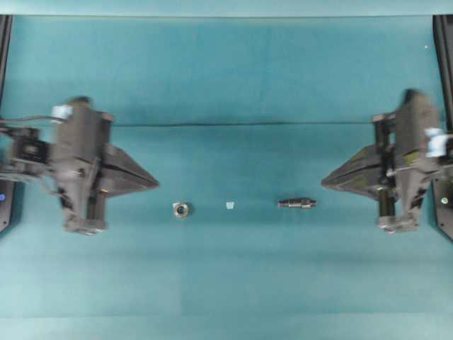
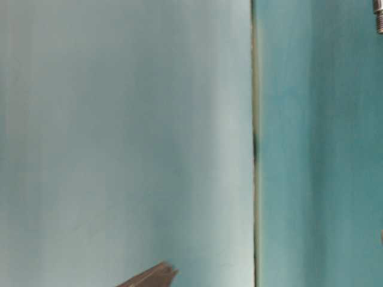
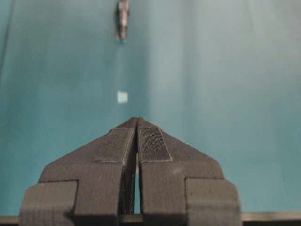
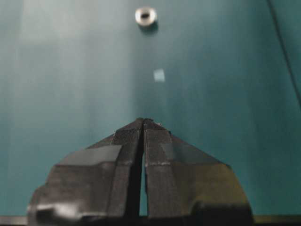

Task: Insert the washer onto the shaft with both hands.
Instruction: 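Move both grippers inward toward the washer and the threaded shaft, then lower left gripper over washer and right gripper over shaft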

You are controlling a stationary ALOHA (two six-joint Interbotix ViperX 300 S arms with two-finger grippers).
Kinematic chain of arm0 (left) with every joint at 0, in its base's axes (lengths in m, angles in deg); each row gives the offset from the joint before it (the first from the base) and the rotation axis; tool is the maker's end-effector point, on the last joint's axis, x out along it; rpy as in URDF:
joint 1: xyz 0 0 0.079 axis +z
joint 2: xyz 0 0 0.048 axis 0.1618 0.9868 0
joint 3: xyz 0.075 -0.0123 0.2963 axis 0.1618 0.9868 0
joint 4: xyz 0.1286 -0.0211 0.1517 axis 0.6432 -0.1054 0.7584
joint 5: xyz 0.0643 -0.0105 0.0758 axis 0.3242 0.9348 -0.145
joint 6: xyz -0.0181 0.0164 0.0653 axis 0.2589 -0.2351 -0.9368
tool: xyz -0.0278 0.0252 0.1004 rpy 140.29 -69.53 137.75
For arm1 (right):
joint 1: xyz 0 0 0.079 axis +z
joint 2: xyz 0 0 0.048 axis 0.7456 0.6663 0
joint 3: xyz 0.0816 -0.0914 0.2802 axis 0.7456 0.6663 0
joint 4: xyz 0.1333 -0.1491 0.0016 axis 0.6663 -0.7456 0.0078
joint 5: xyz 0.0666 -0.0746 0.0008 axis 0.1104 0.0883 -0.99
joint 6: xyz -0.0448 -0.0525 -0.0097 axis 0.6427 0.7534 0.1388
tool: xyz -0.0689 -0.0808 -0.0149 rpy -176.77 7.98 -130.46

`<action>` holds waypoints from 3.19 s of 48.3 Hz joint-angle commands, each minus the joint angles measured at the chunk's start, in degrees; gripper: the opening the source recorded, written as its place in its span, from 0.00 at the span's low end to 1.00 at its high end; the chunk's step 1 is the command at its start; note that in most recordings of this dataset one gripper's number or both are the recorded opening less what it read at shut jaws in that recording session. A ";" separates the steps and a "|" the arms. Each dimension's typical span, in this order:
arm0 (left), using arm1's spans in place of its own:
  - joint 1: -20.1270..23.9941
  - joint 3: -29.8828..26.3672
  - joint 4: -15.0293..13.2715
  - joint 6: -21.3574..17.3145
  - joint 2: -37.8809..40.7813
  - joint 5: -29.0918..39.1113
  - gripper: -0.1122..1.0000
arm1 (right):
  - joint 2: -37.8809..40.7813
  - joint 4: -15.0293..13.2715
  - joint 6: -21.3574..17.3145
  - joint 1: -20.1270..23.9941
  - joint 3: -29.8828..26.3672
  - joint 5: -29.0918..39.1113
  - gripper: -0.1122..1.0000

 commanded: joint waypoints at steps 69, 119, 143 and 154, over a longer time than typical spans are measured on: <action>-0.53 -9.23 0.18 0.26 17.14 13.89 0.32 | 23.29 -0.97 0.70 1.05 -10.55 14.85 0.12; -0.62 -9.05 0.18 0.35 23.64 10.55 0.81 | 30.23 -7.65 1.32 -0.18 -10.55 11.43 0.92; -0.26 -9.67 0.18 0.35 29.44 8.35 0.80 | 33.22 -7.65 1.32 -0.26 -10.11 8.53 0.91; -0.09 -9.84 0.09 0.79 30.23 8.35 0.80 | 34.19 -7.56 1.41 -0.88 -9.40 7.38 0.91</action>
